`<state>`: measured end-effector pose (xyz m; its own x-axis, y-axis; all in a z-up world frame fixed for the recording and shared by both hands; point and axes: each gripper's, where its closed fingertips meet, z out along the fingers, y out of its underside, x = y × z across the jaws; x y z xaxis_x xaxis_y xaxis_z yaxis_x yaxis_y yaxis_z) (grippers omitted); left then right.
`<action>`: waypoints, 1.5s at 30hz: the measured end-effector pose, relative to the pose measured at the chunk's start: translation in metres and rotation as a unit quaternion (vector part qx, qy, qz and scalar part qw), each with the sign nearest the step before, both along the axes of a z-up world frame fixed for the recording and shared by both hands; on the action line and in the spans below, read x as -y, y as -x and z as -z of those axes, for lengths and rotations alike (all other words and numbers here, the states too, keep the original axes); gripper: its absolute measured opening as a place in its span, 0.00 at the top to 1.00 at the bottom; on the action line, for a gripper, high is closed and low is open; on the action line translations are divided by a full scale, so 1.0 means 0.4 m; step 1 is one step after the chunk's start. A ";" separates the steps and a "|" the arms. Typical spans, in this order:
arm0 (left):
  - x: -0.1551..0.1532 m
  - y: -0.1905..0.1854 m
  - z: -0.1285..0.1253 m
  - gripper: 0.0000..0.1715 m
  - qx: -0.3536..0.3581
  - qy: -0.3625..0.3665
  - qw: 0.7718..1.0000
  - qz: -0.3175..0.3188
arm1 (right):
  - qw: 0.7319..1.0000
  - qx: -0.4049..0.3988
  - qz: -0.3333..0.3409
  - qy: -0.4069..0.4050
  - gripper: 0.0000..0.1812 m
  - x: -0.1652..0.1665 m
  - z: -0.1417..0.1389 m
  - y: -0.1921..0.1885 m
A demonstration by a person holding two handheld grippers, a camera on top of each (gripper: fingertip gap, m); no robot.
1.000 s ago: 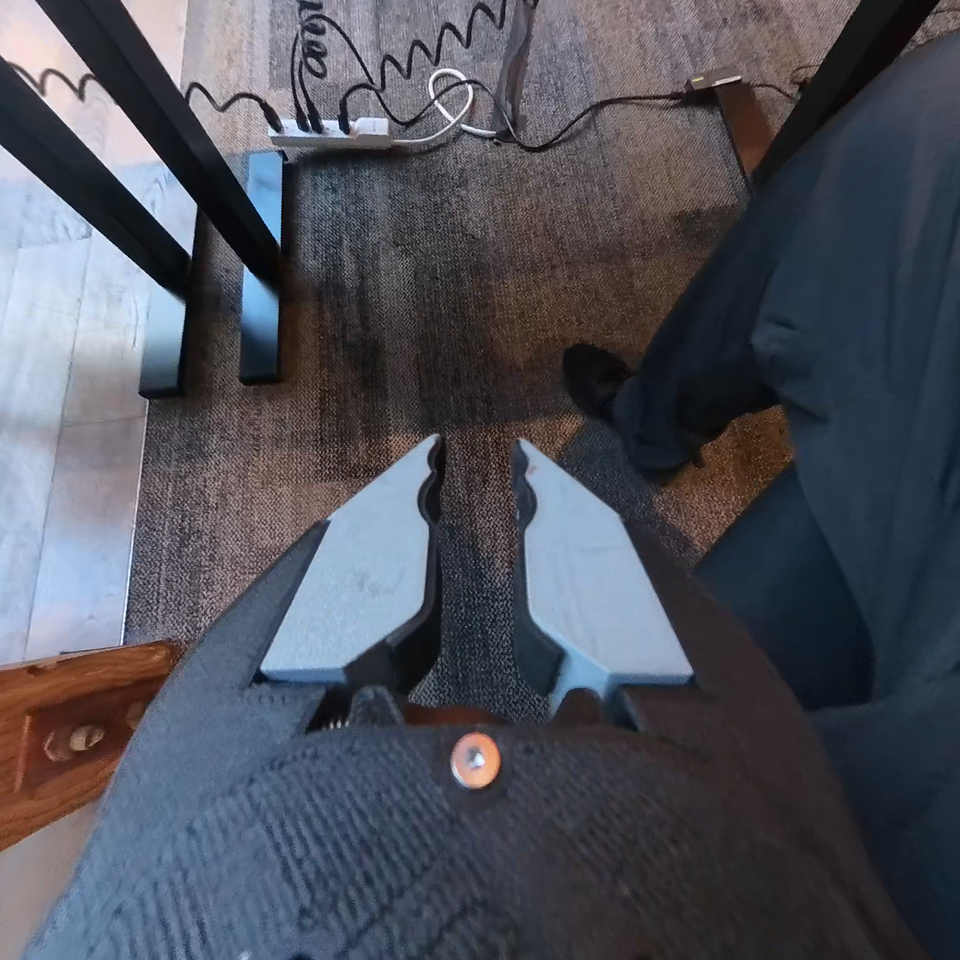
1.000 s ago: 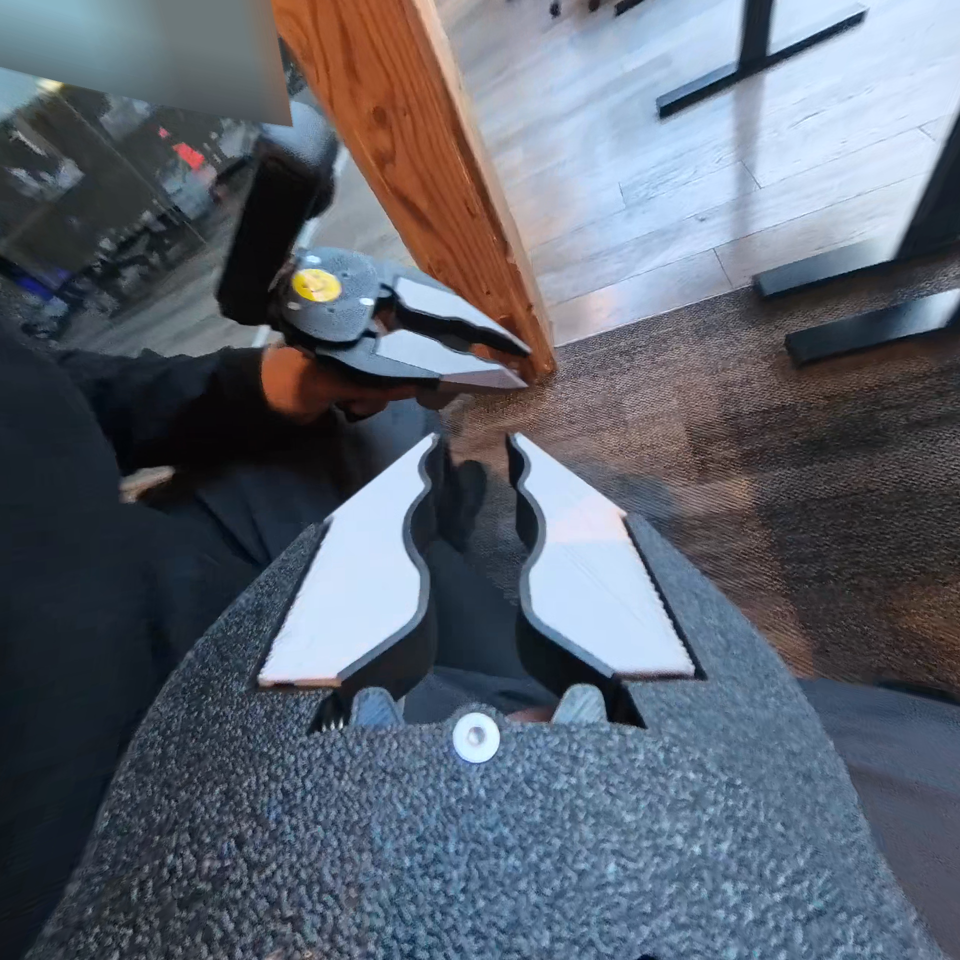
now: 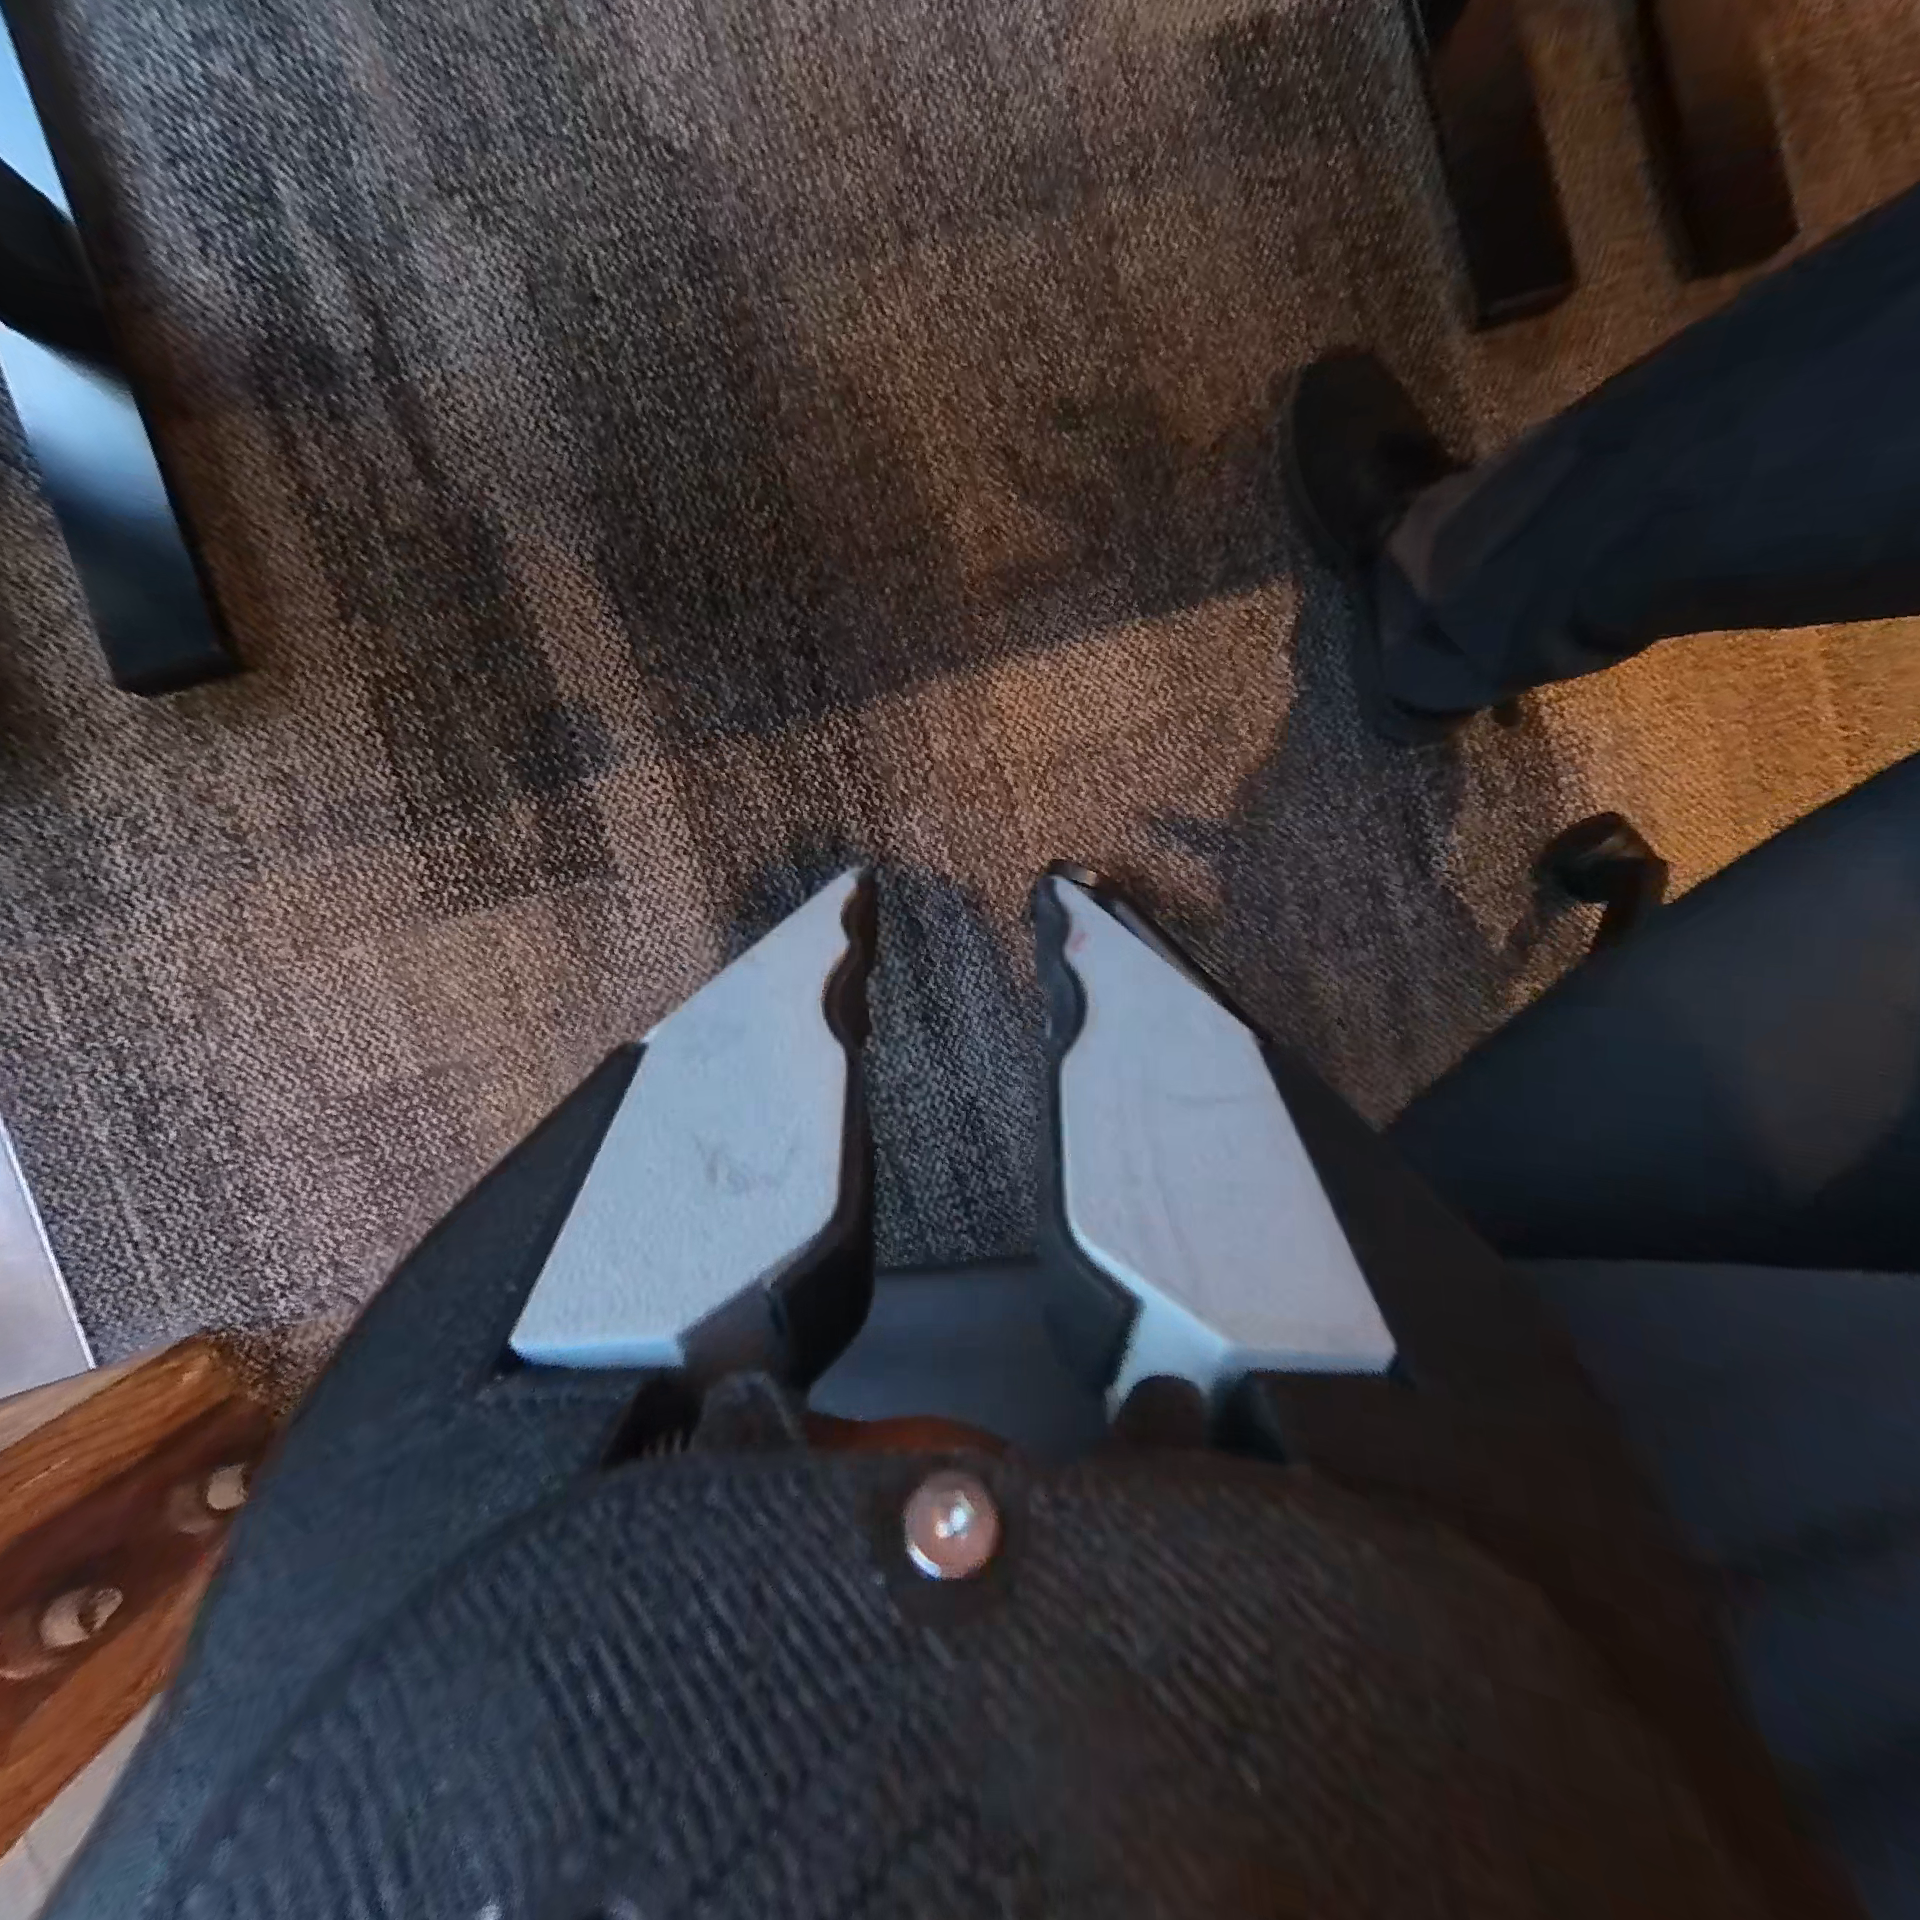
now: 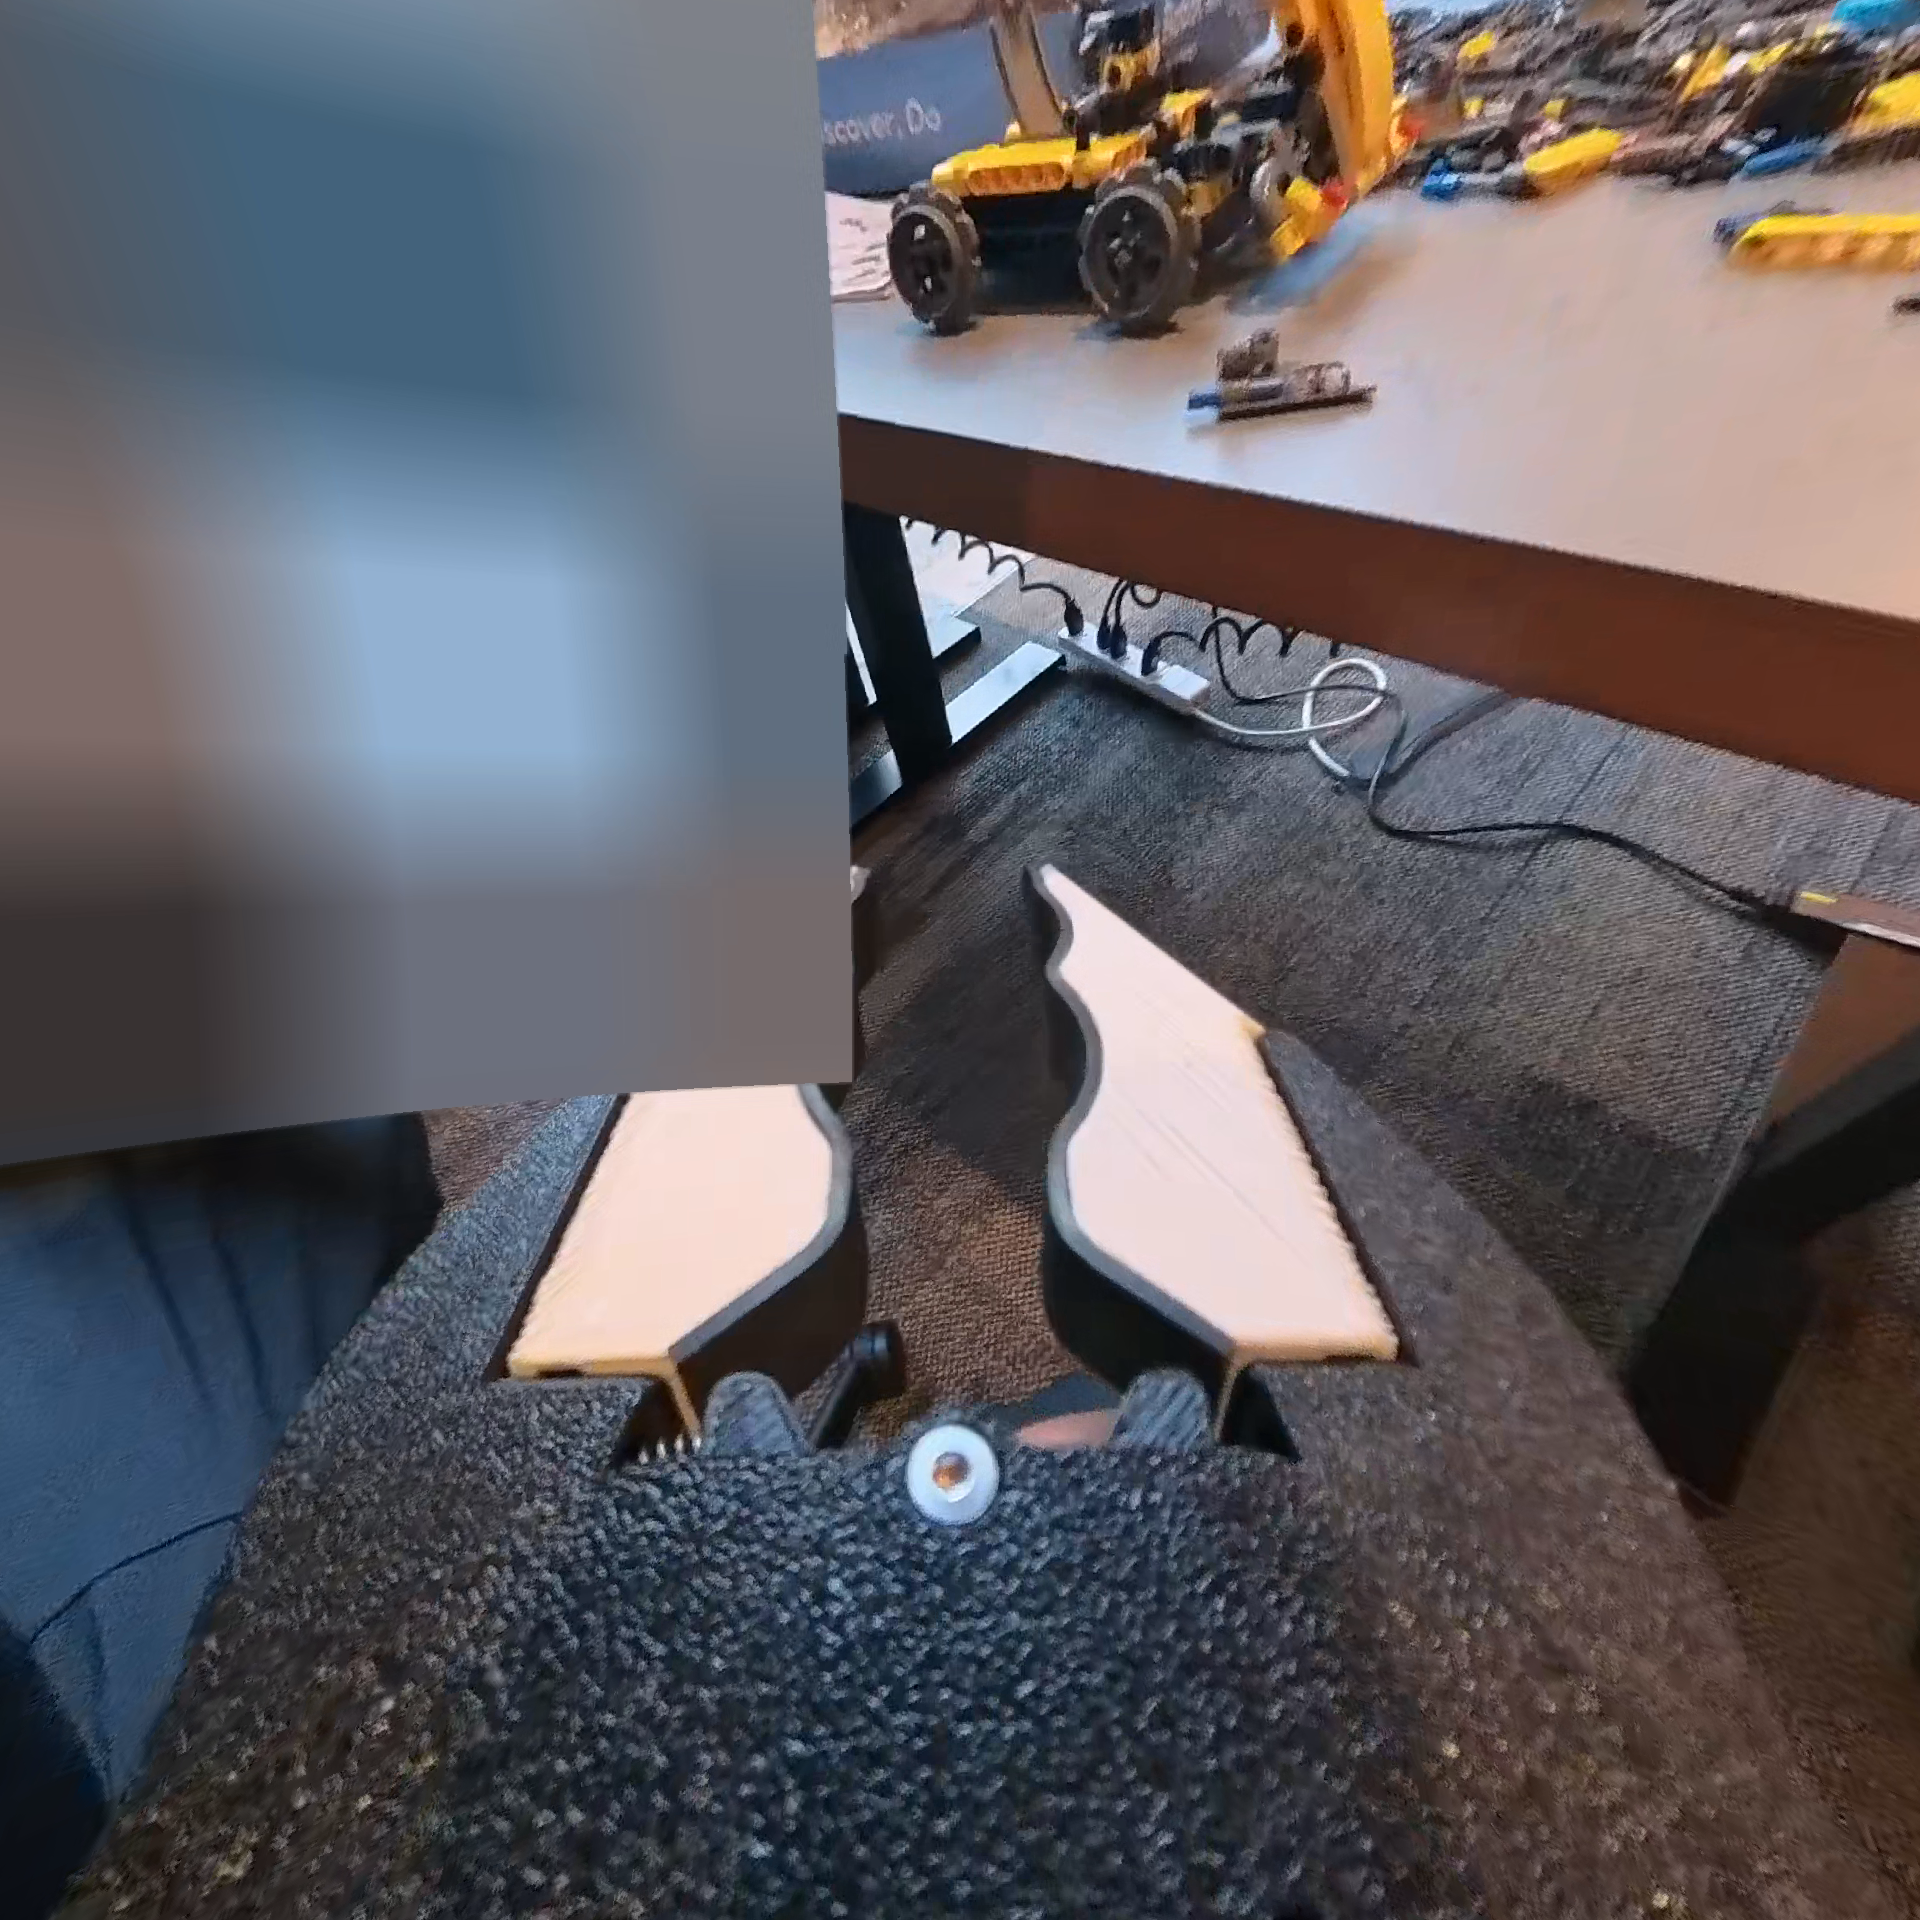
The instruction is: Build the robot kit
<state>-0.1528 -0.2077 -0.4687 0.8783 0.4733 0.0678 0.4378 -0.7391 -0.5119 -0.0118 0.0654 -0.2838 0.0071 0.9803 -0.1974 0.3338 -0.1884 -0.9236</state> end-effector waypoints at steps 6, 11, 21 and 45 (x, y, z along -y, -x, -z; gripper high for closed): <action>0.018 0.017 -0.023 0.84 -0.038 -0.021 0.999 0.000 | 0.999 0.005 -0.029 -0.011 0.83 0.043 0.004 0.051; 0.052 -0.002 -0.033 0.84 -0.041 -0.025 0.999 -0.003 | 0.998 0.004 -0.064 -0.020 0.83 0.100 0.000 0.073; 0.116 -0.007 -0.043 0.85 -0.051 -0.025 0.998 -0.024 | 0.993 0.007 -0.120 -0.022 0.84 0.187 0.003 0.122; 0.030 0.011 -0.211 0.77 -0.133 -0.137 0.982 0.011 | 0.995 -0.043 -0.072 -0.055 0.73 0.125 -0.058 0.178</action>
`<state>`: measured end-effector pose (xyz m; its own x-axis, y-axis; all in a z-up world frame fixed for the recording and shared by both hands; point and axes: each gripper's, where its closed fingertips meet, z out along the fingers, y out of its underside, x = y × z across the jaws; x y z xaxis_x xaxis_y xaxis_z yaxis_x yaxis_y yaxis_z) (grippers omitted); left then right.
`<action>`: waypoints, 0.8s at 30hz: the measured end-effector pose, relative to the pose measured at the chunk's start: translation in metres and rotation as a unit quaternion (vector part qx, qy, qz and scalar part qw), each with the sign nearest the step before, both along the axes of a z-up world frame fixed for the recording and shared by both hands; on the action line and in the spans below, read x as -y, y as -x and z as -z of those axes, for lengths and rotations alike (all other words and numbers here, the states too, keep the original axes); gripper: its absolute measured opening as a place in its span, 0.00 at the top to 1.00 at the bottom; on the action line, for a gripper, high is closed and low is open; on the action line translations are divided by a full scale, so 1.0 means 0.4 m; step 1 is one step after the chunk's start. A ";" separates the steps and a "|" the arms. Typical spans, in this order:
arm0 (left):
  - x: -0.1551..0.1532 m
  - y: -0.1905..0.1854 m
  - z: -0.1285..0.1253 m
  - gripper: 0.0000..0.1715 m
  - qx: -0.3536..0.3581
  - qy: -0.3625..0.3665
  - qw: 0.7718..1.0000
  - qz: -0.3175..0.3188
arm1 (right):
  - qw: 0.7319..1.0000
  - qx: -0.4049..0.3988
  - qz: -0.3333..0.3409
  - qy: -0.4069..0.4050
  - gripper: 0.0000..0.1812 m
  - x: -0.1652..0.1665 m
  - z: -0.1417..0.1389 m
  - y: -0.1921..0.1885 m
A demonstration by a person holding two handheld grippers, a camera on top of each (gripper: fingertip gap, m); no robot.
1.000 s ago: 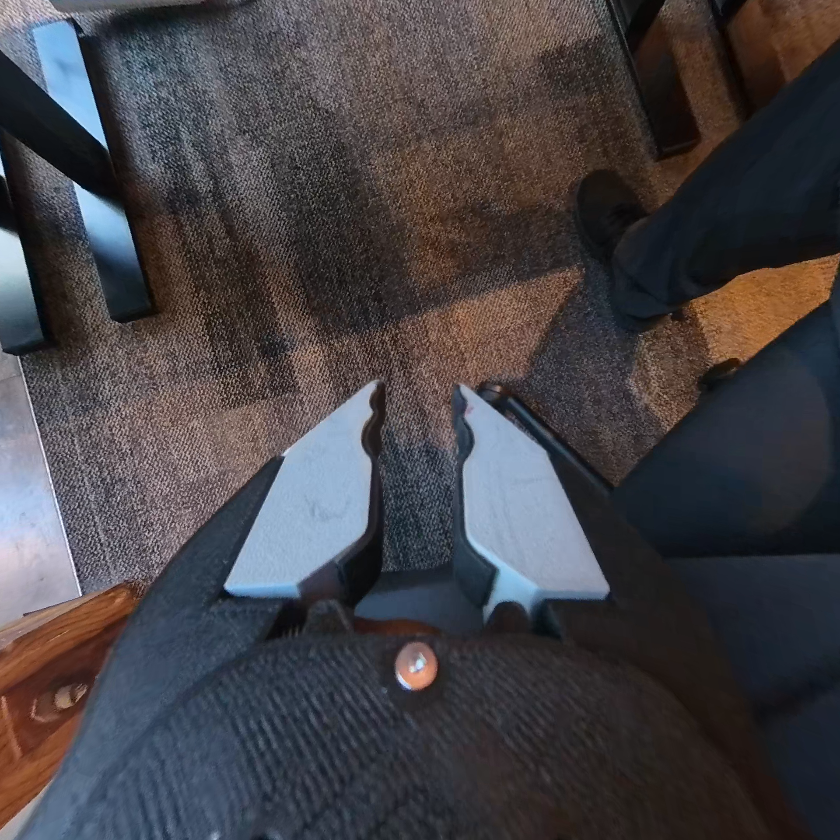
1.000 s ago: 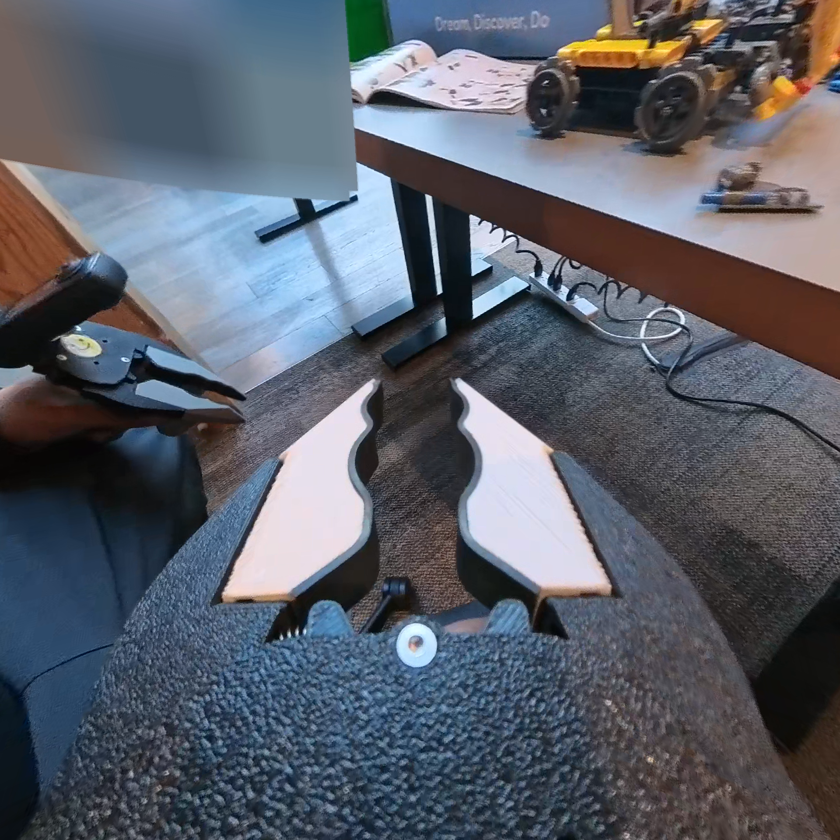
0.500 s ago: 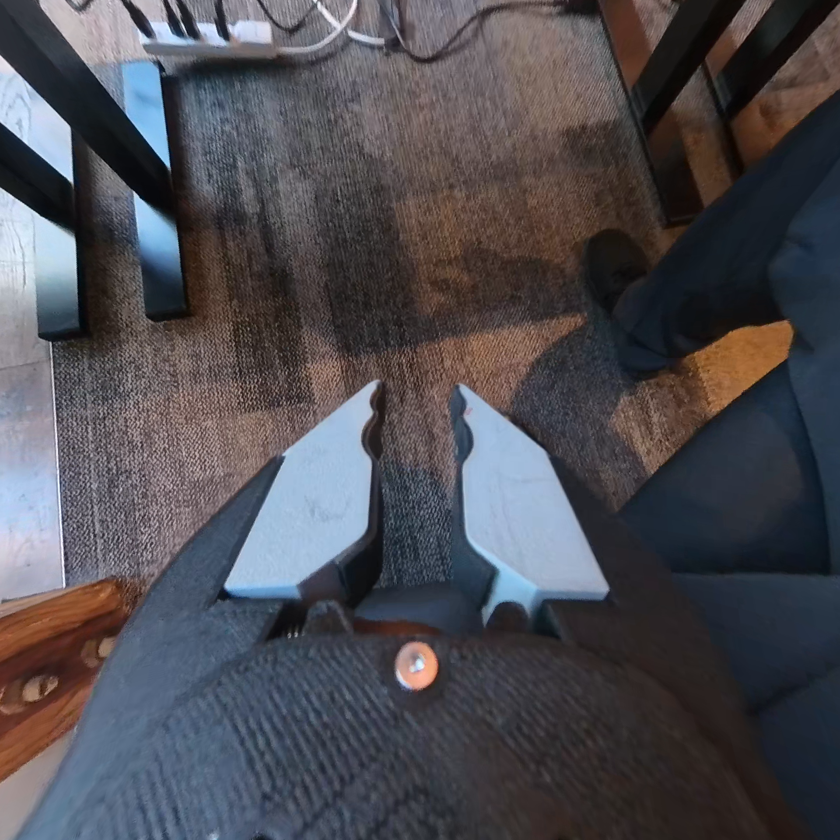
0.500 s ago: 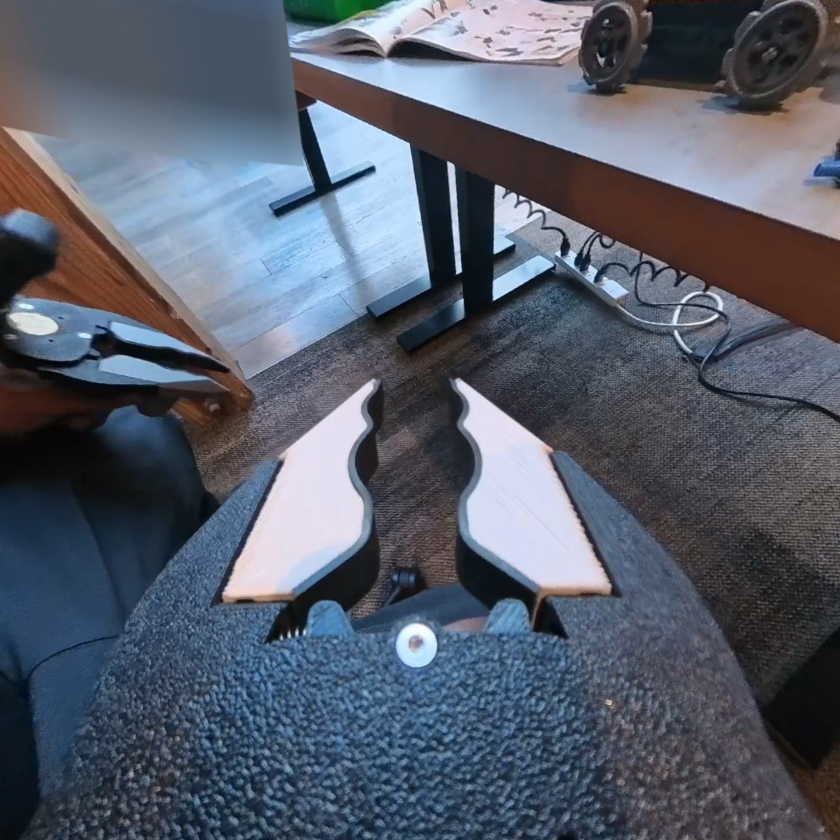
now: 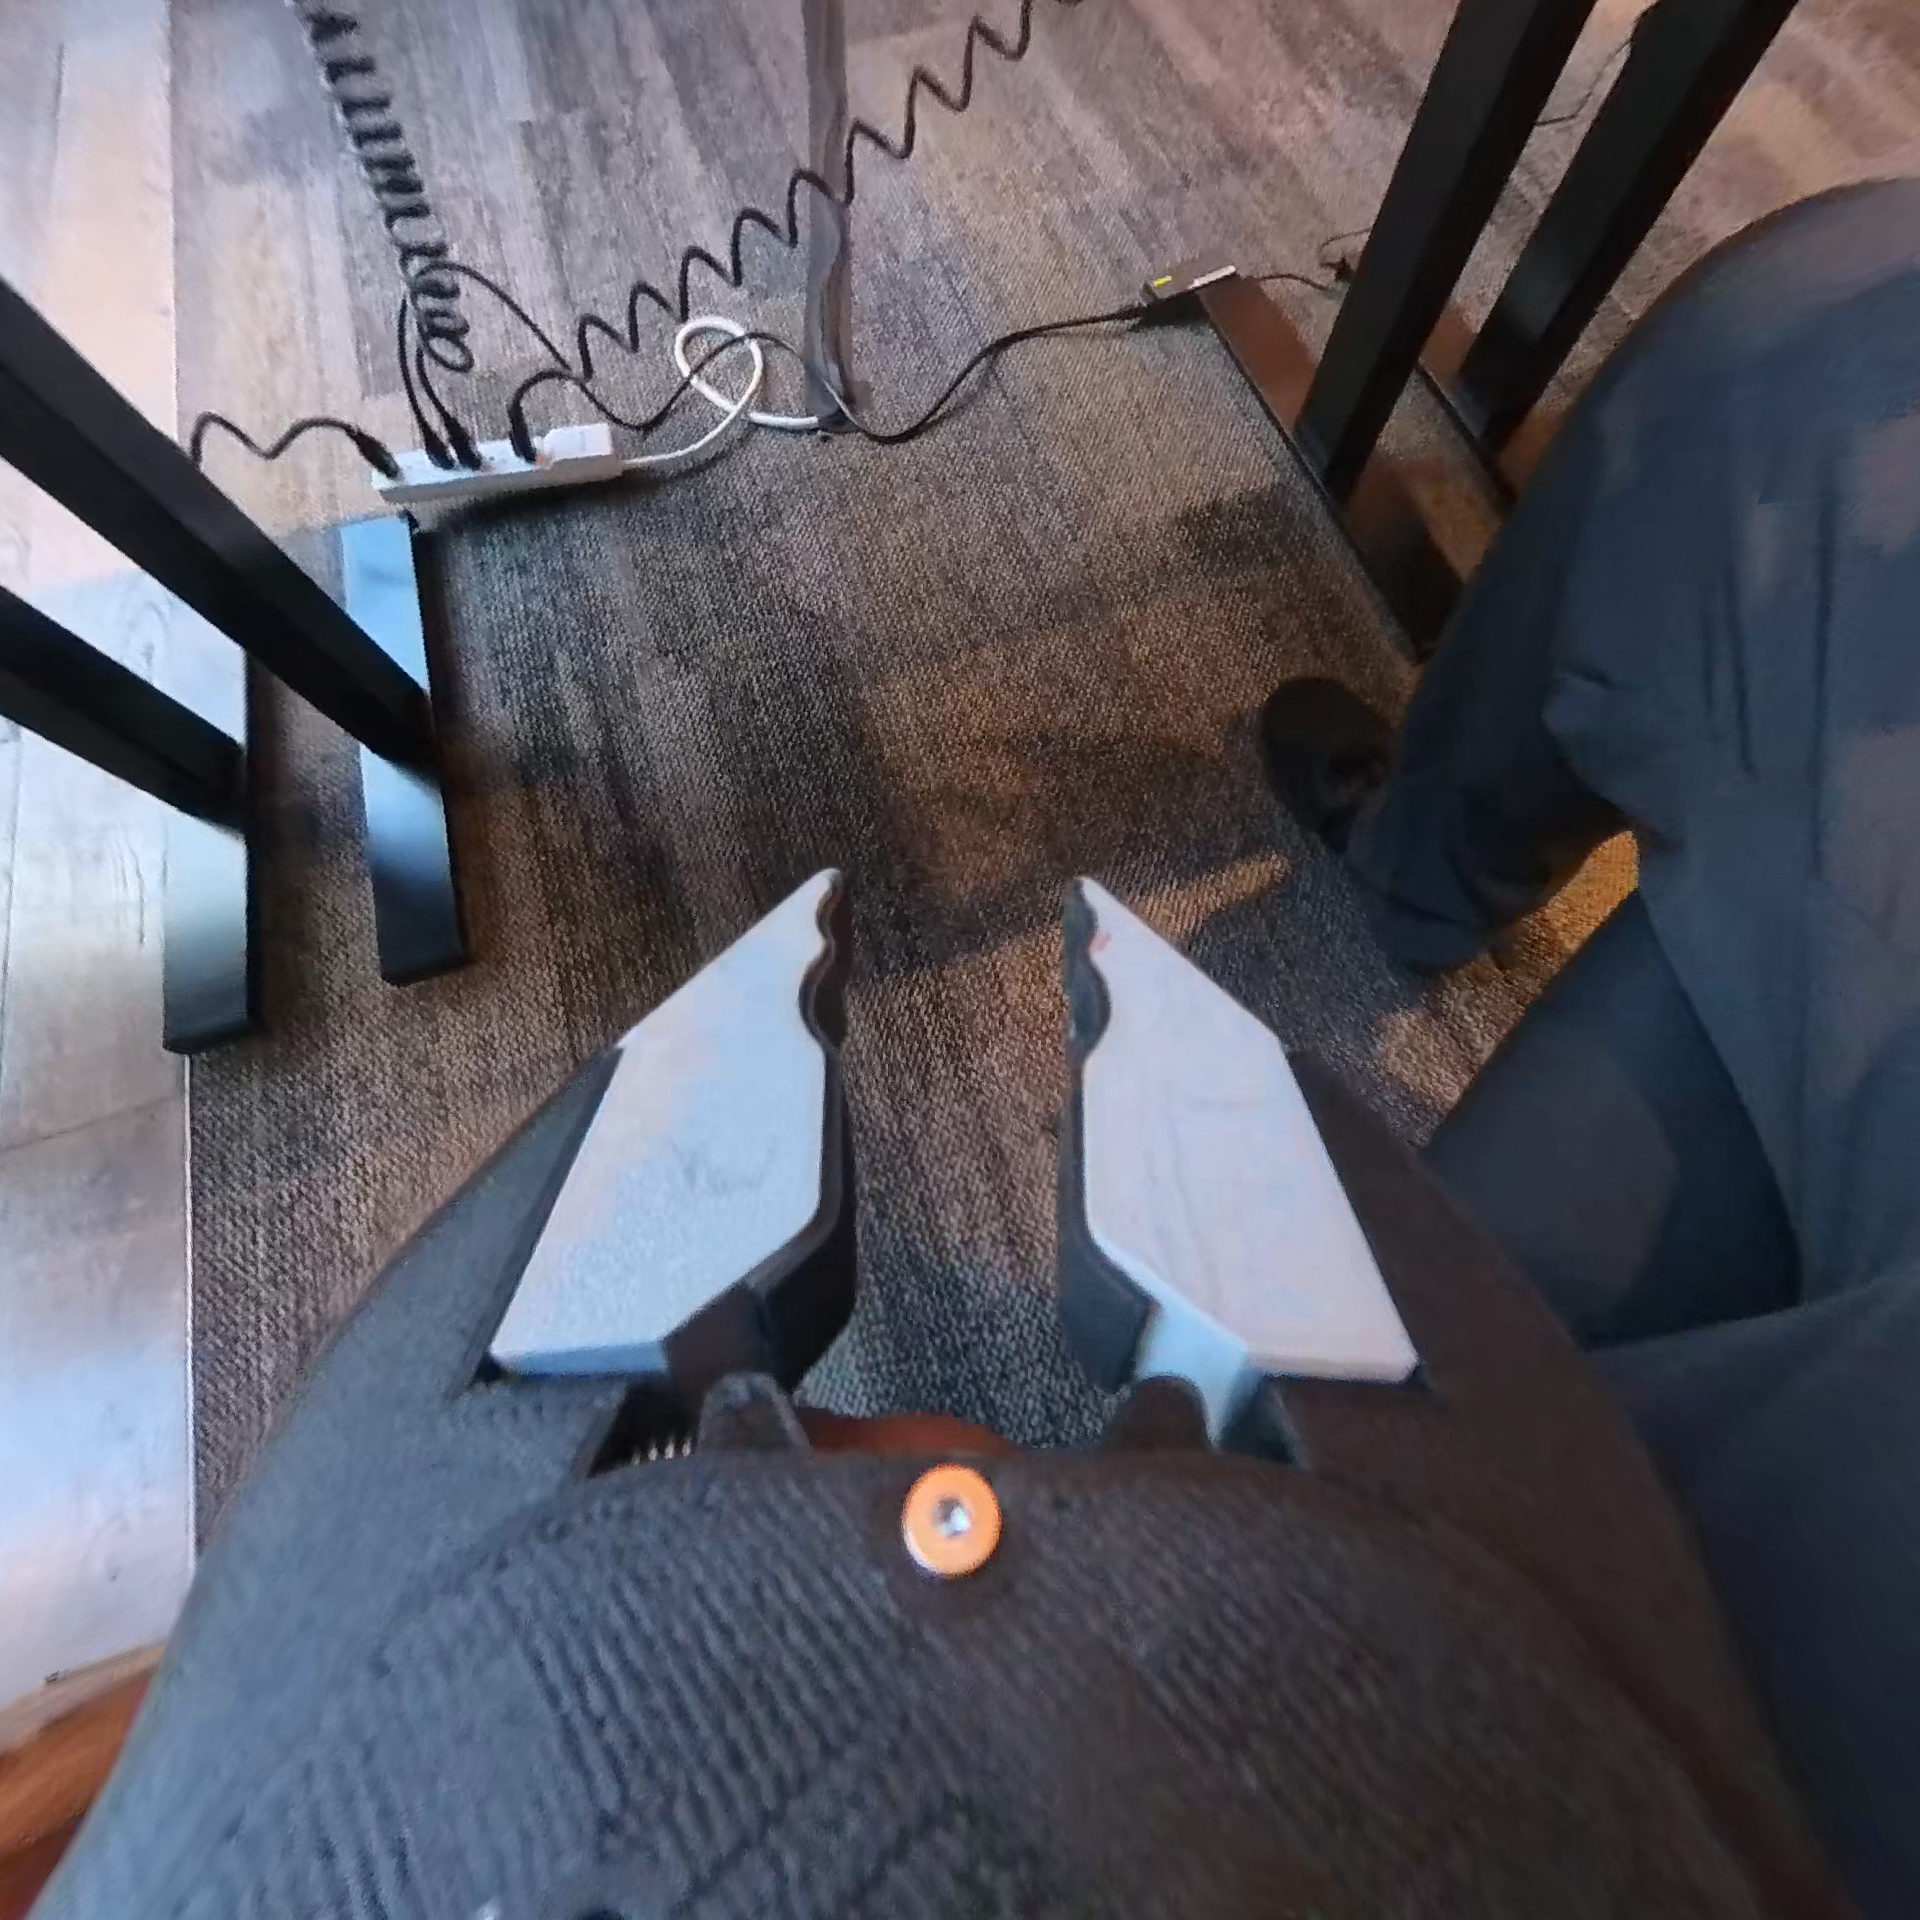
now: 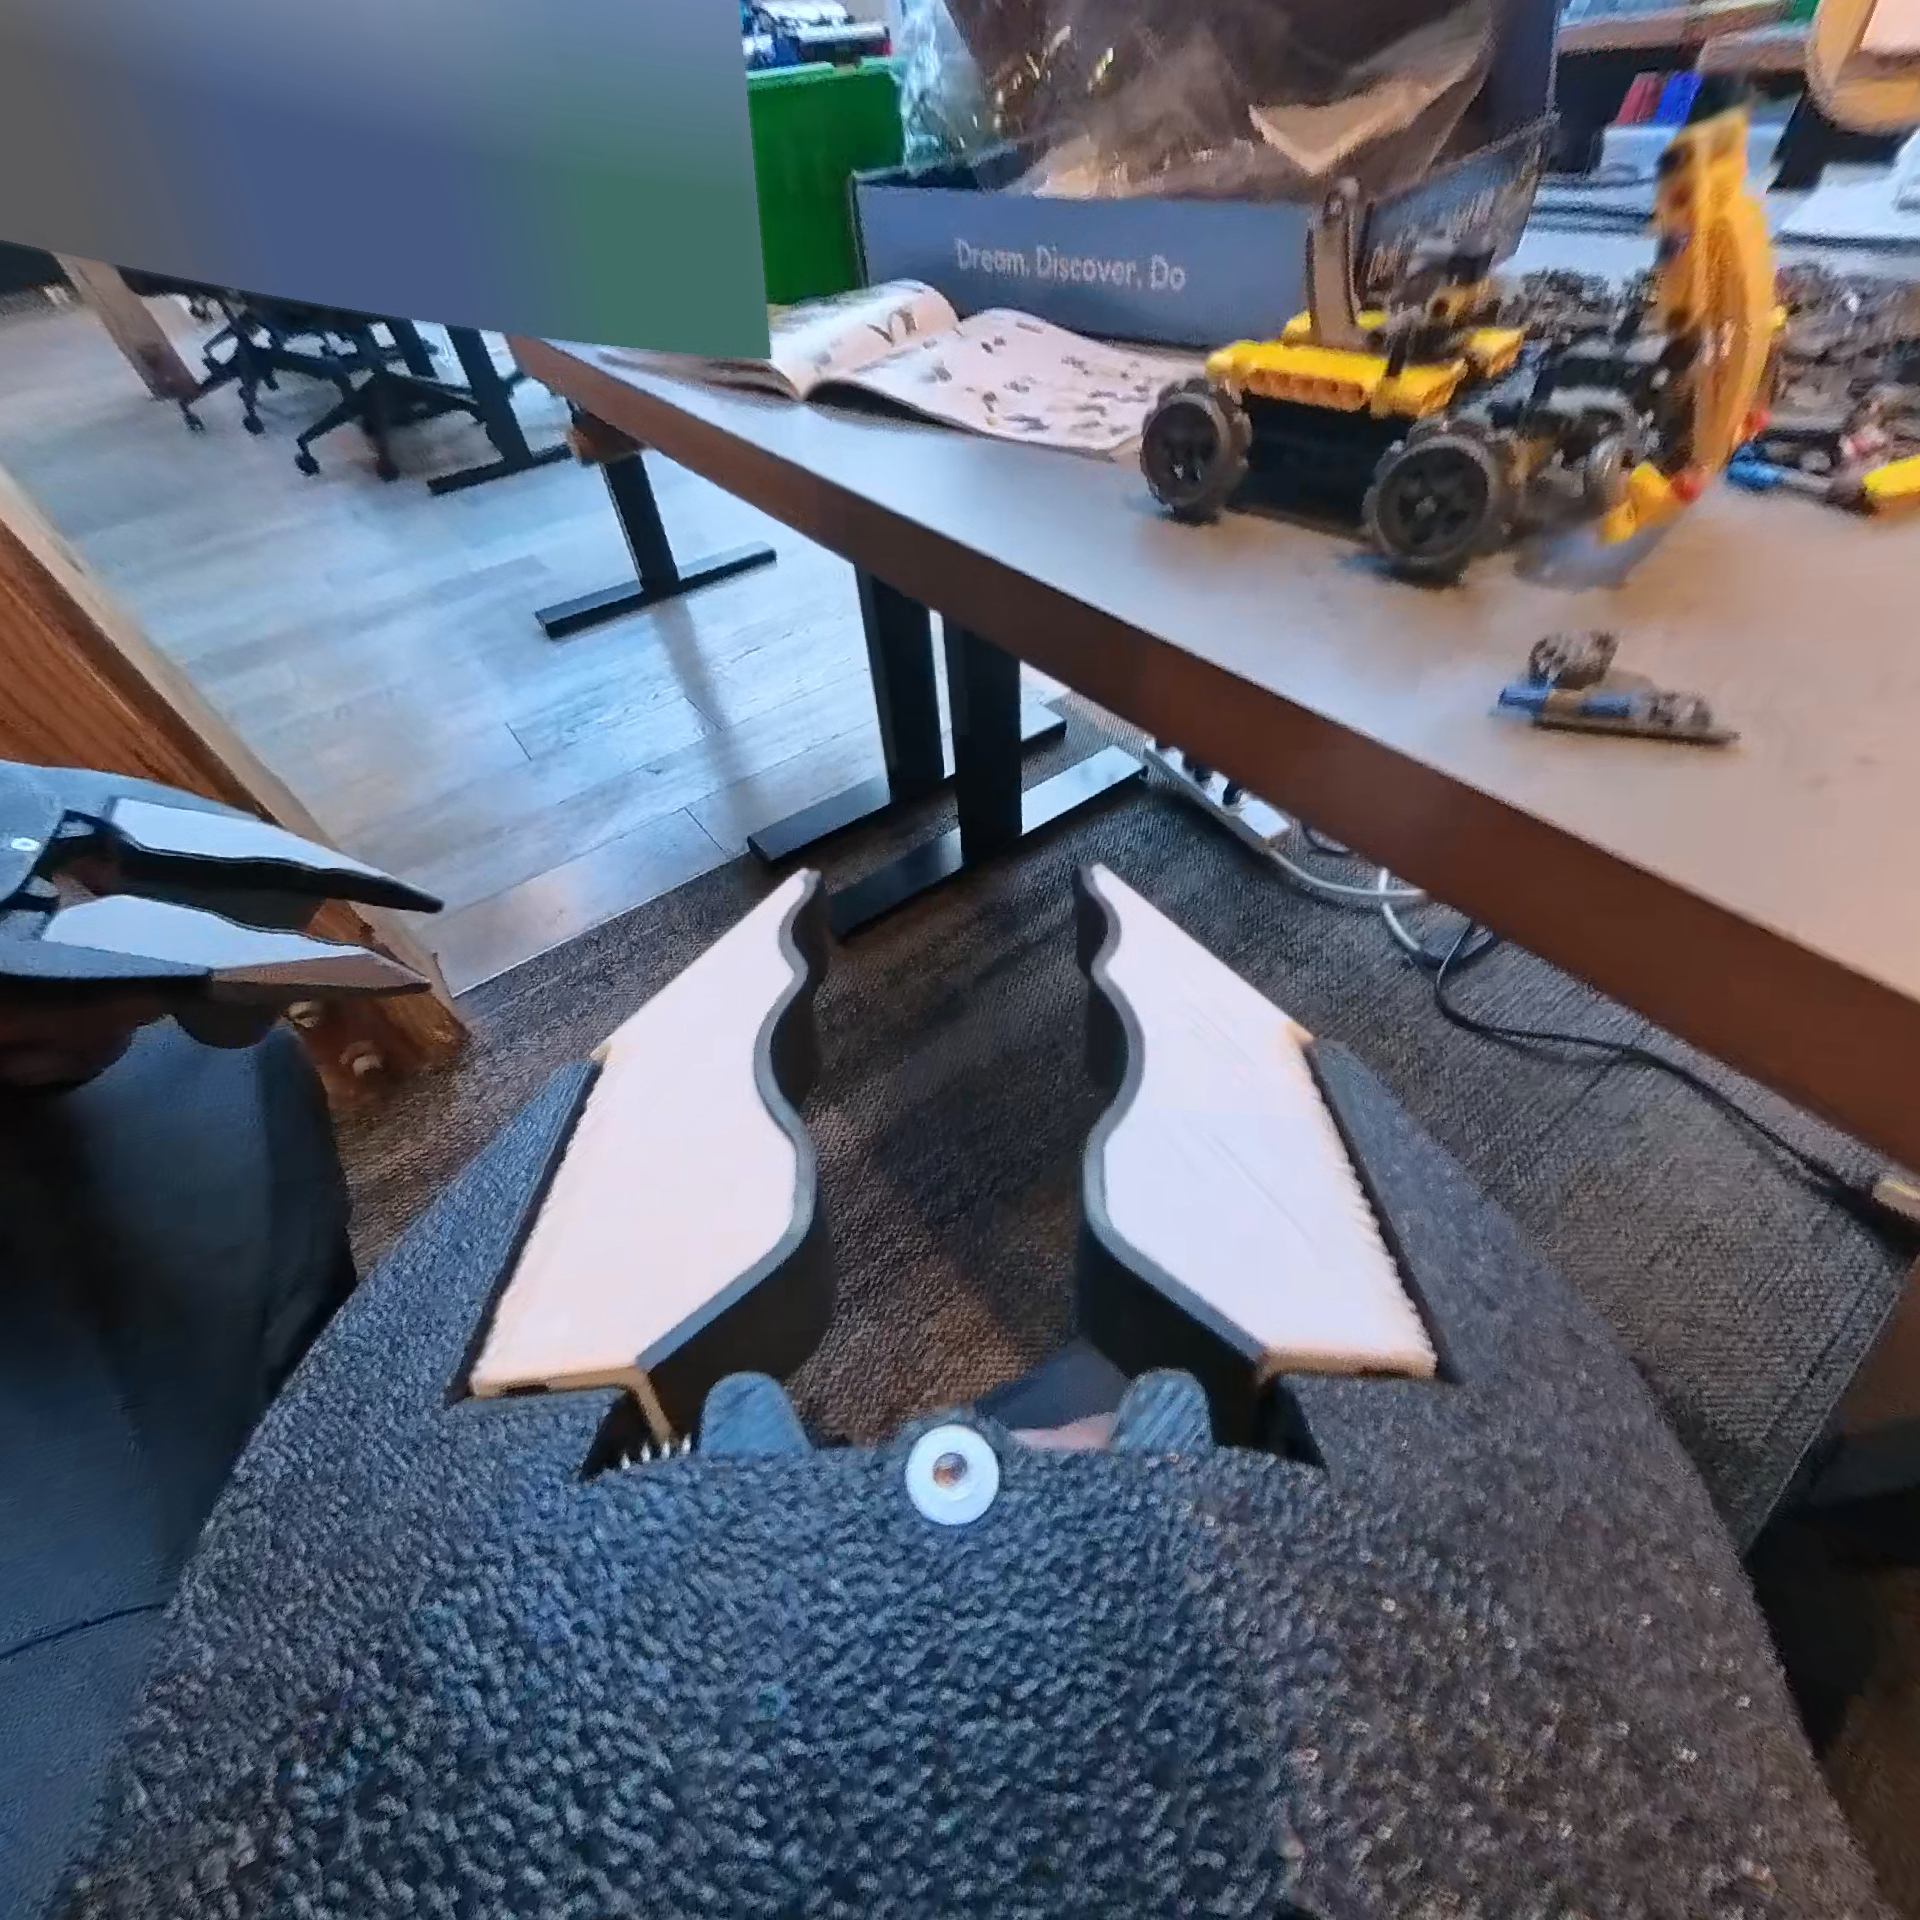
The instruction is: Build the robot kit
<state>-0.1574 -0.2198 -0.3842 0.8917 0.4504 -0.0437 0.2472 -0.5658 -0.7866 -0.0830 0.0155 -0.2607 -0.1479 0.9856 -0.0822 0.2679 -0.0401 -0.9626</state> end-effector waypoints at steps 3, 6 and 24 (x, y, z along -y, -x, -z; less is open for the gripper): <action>-0.028 -0.015 -0.020 0.79 -0.020 -0.003 1.000 0.019 | 1.000 -0.023 0.009 -0.005 0.71 -0.017 -0.045 -0.014; -0.042 -0.042 -0.003 0.80 -0.023 0.009 0.999 0.038 | 0.998 -0.045 0.040 -0.004 0.71 -0.064 -0.089 -0.045; -0.030 -0.130 -0.003 0.79 -0.122 0.102 0.985 0.068 | 0.992 -0.043 0.108 0.058 0.78 -0.226 -0.104 -0.065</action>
